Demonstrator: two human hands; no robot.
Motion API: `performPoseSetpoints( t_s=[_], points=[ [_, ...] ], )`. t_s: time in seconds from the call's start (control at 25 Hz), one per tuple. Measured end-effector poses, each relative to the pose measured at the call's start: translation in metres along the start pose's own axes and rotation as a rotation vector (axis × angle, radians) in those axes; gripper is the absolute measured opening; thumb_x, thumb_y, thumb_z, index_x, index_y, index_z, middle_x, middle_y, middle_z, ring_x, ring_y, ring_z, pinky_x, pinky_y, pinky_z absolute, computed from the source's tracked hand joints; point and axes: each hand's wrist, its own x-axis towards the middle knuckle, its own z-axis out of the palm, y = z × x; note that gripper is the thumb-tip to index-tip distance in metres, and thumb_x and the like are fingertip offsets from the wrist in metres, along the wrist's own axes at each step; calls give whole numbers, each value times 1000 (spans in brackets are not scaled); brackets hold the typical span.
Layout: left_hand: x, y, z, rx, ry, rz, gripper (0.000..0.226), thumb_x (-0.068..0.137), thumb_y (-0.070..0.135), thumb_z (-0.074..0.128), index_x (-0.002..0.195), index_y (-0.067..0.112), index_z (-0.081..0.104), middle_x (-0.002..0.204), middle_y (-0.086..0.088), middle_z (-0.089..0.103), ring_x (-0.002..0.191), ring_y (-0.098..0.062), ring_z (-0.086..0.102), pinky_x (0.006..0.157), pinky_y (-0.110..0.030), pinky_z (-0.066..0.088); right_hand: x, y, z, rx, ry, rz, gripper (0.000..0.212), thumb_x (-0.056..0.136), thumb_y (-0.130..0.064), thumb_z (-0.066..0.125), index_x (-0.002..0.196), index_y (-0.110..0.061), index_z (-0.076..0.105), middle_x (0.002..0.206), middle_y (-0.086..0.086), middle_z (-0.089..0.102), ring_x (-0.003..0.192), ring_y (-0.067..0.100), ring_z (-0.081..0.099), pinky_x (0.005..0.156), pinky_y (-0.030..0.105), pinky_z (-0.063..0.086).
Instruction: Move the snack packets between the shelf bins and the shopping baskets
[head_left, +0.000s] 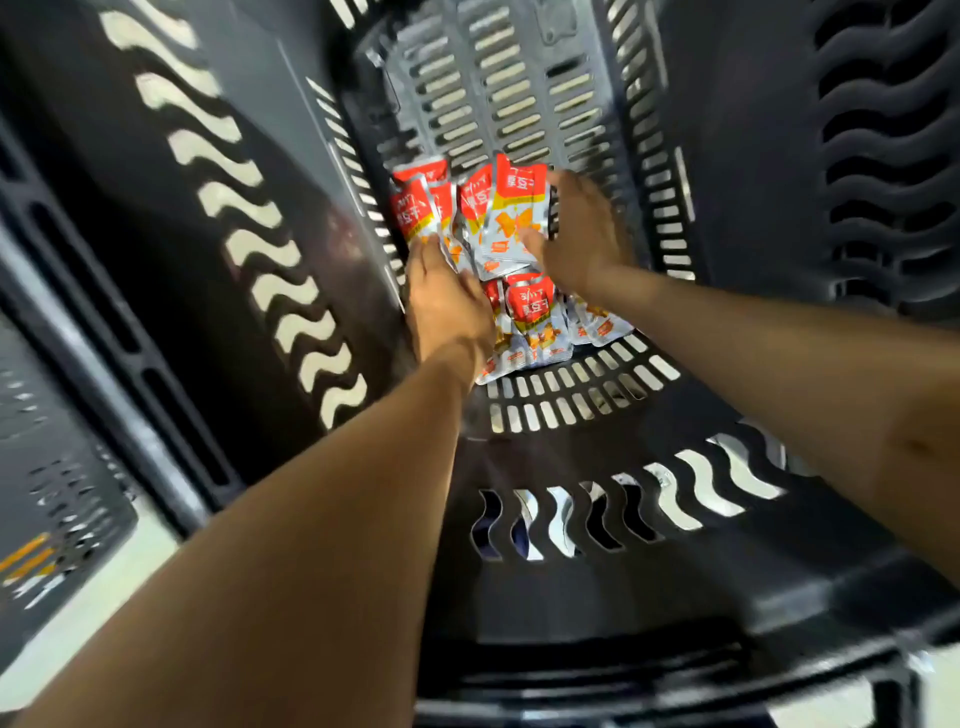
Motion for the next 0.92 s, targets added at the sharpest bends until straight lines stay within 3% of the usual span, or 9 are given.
performPoseSetpoints(
  t_s=[0.08,0.2,0.32,0.44,0.56,0.68,0.92],
  points=[
    [-24,21,-26,-9,-15,-9,42,97,18,39,138,12,41,135,-9,51,121,-26,50,103,-34,38,-40,-10,-30,-62,-34,-78,53,91,-31,56,137,-10,39,135,12,46,124,31,45,99,40,40],
    [-82,57,-86,6,-48,17,35,99,23,40,132,15,48,121,-10,62,110,-30,57,89,-37,43,-113,-39,-87,34,-53,-31,47,92,-32,52,135,-15,42,134,9,50,122,30,48,97,39,42],
    [-153,85,-151,17,-94,51,39,99,27,43,136,16,46,124,-12,61,113,-30,56,94,-37,43,-187,-67,-137,59,-85,-61,47,94,-32,48,136,-10,43,131,11,54,119,30,51,100,36,40],
    [-221,109,-217,-2,-60,97,40,98,26,46,136,12,48,131,-10,57,119,-29,53,98,-34,40,-256,-97,-196,148,-63,-79,44,93,-33,49,132,-13,46,119,11,62,102,33,60,88,37,48],
    [-286,125,-267,27,-49,137,39,97,24,48,134,13,49,129,-10,60,117,-28,56,94,-32,41,-322,-113,-248,81,-83,-155,42,94,-32,50,130,-11,50,129,7,56,107,30,59,88,37,47],
    [-347,135,-300,0,-52,167,37,97,25,49,132,14,52,127,-10,61,115,-27,57,92,-31,42,-386,-117,-289,150,-53,-195,39,94,-29,54,124,-5,53,124,11,59,105,32,60,85,38,47],
    [-453,130,-341,-26,-97,345,35,96,27,52,129,16,54,122,-7,64,109,-24,61,93,-34,47,-511,-127,-338,206,-32,-136,40,94,-27,53,130,-10,46,109,8,63,94,30,62,81,35,43]
  ],
)
